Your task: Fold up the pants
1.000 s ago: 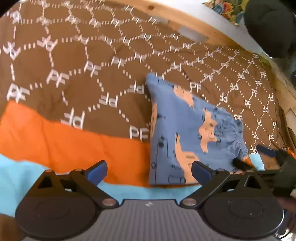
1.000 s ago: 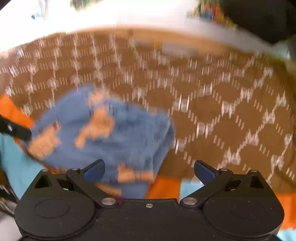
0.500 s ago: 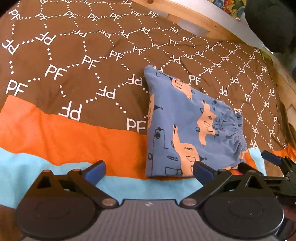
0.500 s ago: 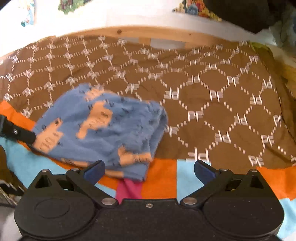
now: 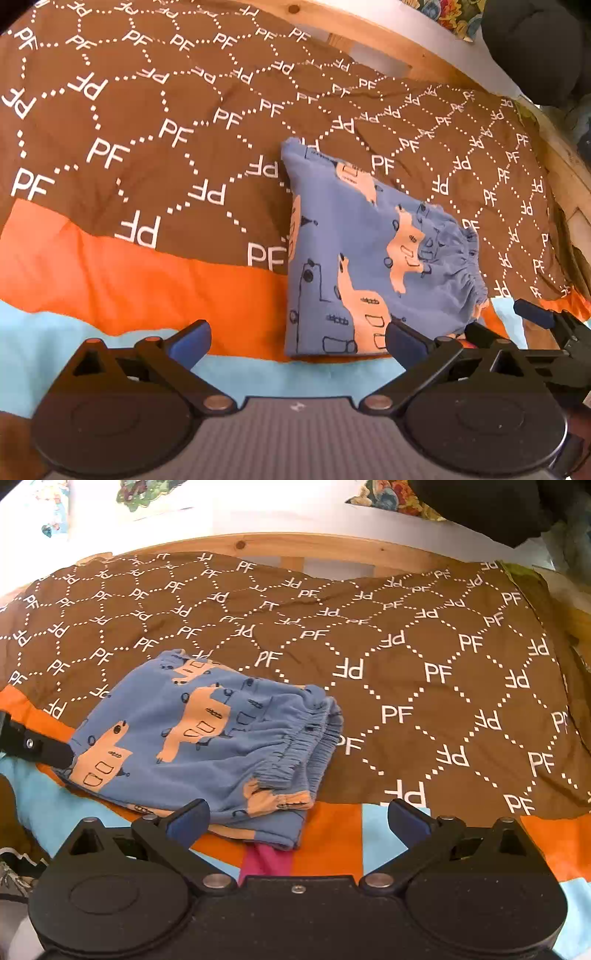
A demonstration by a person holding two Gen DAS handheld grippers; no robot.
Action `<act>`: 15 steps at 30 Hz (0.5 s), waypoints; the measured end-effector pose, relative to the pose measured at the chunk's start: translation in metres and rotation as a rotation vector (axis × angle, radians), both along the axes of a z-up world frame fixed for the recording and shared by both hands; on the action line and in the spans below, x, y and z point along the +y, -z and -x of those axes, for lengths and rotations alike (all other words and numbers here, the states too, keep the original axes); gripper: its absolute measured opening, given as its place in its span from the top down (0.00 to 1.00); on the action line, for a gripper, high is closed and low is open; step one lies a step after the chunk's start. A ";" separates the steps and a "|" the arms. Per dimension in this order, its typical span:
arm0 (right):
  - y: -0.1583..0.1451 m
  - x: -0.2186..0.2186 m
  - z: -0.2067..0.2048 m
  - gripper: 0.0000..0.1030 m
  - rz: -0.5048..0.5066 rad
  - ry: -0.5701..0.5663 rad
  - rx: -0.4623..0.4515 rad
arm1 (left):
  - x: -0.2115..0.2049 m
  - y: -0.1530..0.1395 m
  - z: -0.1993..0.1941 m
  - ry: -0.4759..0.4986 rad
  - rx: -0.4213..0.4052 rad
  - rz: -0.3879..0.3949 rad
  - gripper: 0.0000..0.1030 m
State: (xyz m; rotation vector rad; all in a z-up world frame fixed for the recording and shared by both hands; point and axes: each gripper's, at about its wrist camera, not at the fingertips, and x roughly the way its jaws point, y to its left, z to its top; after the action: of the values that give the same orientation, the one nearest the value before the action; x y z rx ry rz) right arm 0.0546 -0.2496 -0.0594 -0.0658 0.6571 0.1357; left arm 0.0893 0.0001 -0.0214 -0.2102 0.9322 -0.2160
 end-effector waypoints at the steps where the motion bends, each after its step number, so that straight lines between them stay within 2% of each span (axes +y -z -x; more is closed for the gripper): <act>1: 0.000 -0.001 0.000 0.01 -0.003 0.003 0.003 | 0.000 0.001 0.000 0.000 0.003 0.000 0.00; 7: -0.006 -0.010 -0.006 0.01 -0.018 0.018 -0.026 | 0.002 0.001 0.001 -0.003 -0.021 0.015 0.00; 13: -0.008 -0.023 -0.011 0.01 -0.056 0.050 -0.025 | -0.005 -0.005 0.008 0.005 -0.174 -0.024 0.00; 15: -0.006 -0.026 -0.012 0.01 -0.066 0.059 -0.021 | -0.006 -0.004 0.006 0.020 -0.210 -0.015 0.00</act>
State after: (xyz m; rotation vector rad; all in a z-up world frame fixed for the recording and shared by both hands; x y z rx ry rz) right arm 0.0669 -0.2755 -0.0533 0.0161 0.6329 0.0993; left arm 0.0829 -0.0056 -0.0177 -0.1608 0.7278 -0.2445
